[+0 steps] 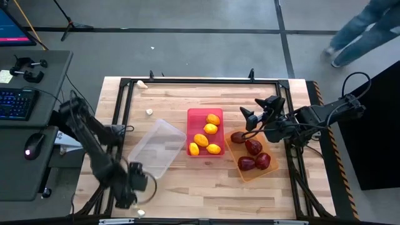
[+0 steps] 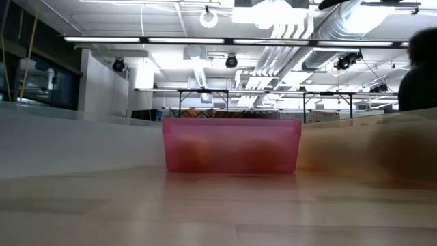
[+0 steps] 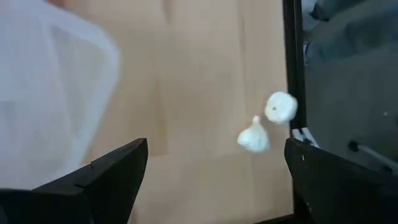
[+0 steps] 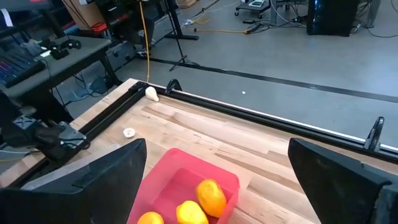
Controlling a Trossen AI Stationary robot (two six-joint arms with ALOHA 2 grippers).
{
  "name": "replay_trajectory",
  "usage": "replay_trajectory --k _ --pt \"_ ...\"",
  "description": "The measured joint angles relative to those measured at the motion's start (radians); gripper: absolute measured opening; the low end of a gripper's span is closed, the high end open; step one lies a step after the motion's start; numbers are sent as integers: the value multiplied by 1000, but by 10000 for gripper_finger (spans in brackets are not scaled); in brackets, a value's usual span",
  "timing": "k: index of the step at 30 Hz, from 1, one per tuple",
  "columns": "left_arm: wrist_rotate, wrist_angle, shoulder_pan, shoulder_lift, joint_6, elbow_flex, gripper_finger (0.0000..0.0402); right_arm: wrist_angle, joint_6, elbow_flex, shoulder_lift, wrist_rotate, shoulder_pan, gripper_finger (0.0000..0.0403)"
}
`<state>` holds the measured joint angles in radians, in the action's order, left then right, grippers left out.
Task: Sort produce into baskets
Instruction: Put the white garlic into the transparent bin
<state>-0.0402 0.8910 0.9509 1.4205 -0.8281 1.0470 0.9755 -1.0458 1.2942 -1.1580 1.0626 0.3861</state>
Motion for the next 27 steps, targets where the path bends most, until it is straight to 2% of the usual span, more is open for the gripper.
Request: replay_trajectory --k 3,8,12,16,21,27 --pt "-25 5 59 120 -1 74 362 15 0 0 0 0 0 381" --pt "-33 3 120 303 104 138 362 30 0 0 0 3 0 381" --pt "-15 0 135 374 97 140 362 30 0 0 0 3 0 381" --pt "-18 -28 143 394 70 118 354 30 0 0 0 4 0 381" --pt "6 -113 148 394 -6 80 312 30 0 0 0 4 0 381" --pt "-13 -111 149 394 -32 53 231 30 0 0 0 4 0 381"
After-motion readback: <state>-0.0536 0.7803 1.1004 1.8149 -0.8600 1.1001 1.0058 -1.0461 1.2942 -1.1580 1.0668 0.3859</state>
